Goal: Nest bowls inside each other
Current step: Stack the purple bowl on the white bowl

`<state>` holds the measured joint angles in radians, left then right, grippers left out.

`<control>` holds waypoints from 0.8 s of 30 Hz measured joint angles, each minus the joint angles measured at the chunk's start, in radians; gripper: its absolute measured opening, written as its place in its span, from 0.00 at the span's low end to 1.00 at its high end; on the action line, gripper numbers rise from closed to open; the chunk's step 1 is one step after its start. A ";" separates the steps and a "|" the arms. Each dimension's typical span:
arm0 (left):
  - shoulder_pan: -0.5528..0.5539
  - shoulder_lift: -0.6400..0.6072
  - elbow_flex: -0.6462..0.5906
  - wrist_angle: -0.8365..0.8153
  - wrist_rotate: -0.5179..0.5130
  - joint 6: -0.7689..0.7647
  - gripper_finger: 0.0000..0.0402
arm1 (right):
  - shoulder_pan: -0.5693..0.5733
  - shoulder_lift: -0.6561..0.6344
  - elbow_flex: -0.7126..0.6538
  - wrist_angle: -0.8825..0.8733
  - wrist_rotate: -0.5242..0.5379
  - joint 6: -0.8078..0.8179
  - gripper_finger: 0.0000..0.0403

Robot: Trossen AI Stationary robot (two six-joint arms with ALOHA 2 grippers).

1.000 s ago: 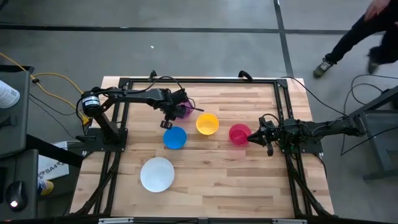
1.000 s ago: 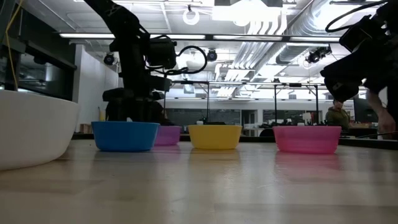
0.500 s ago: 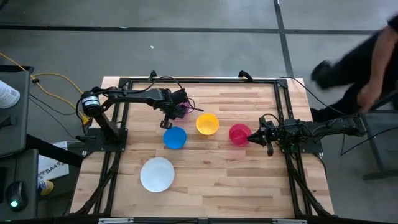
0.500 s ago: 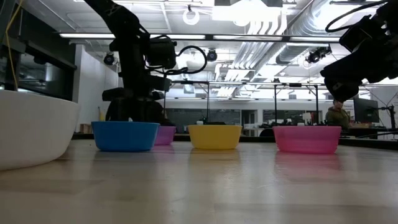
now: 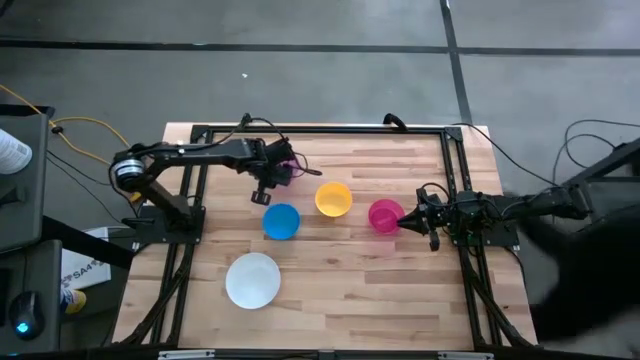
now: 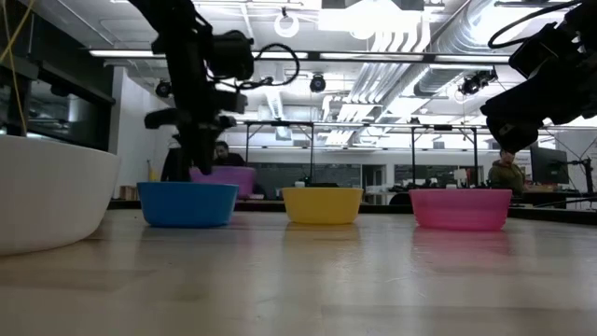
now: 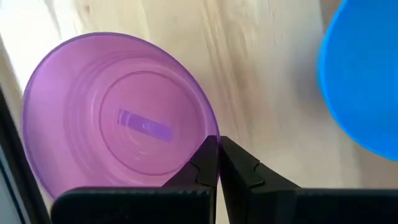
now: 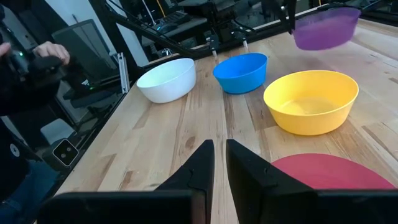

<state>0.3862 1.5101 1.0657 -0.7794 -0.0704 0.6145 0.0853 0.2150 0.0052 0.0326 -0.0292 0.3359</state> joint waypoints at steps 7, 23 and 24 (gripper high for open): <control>-0.025 -0.109 -0.001 -0.105 -0.006 -0.134 0.00 | 0.000 0.000 0.000 0.000 0.000 0.000 0.09; -0.335 -0.254 0.000 -0.194 -0.019 -0.471 0.00 | 0.000 0.000 0.000 0.000 0.000 0.000 0.09; -0.359 -0.257 0.000 -0.191 -0.020 -0.490 0.00 | 0.000 0.000 0.000 0.000 0.000 0.000 0.09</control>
<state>0.0277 1.2533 1.0660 -0.9708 -0.0901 0.1245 0.0853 0.2150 0.0054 0.0328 -0.0288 0.3359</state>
